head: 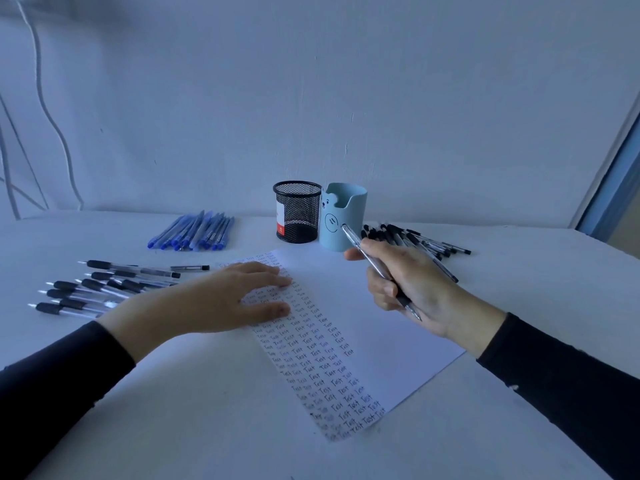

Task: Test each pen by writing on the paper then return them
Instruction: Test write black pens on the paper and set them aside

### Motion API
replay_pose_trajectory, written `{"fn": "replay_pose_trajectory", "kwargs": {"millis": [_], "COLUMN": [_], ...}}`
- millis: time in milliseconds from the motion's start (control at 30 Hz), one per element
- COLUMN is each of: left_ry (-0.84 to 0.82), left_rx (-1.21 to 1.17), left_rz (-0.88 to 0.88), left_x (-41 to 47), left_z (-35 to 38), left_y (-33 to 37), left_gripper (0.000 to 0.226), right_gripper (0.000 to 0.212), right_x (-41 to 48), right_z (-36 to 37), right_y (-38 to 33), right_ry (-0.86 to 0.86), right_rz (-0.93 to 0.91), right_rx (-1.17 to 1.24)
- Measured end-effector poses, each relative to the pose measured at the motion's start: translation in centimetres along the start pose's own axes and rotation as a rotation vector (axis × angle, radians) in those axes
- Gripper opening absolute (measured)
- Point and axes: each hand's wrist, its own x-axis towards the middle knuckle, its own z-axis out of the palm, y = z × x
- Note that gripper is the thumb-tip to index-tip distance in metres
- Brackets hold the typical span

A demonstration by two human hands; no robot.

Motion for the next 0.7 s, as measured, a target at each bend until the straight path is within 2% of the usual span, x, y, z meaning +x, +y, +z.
{"fn": "replay_pose_trajectory", "kwargs": {"millis": [200,333,467,567,633,700], "left_ry": [-0.001,-0.01,-0.011,-0.007,-0.002,-0.006], "left_rx": [0.011,0.013,0.019,0.01,0.01,0.025], "left_rz": [0.003,-0.001,-0.001,-0.004,-0.006,-0.007], "left_x": [0.0,0.1,0.0,-0.1,0.0,0.0], "left_z": [0.0,0.0,-0.1,-0.1,-0.1,0.0], "left_y": [0.1,0.0,0.1,0.1,0.1,0.1], "left_gripper": [0.083,0.083,0.084,0.084,0.085,0.081], "right_gripper": [0.024,0.016,0.006,0.016,0.019,0.017], "right_x": [0.5,1.1,2.1,3.8,5.1,6.0], "right_z": [-0.4,-1.9,-4.3,-5.5,-6.3,-7.1], "right_y": [0.3,-0.1,0.3,0.8,1.4,2.2], "right_ry": [0.125,0.253,0.475,0.379,0.311,0.312], "right_rz": [-0.048,-0.329,-0.546,-0.655,-0.652,-0.608], "right_rx": [-0.043,-0.046,-0.49,-0.845,-1.074,-1.261]}}
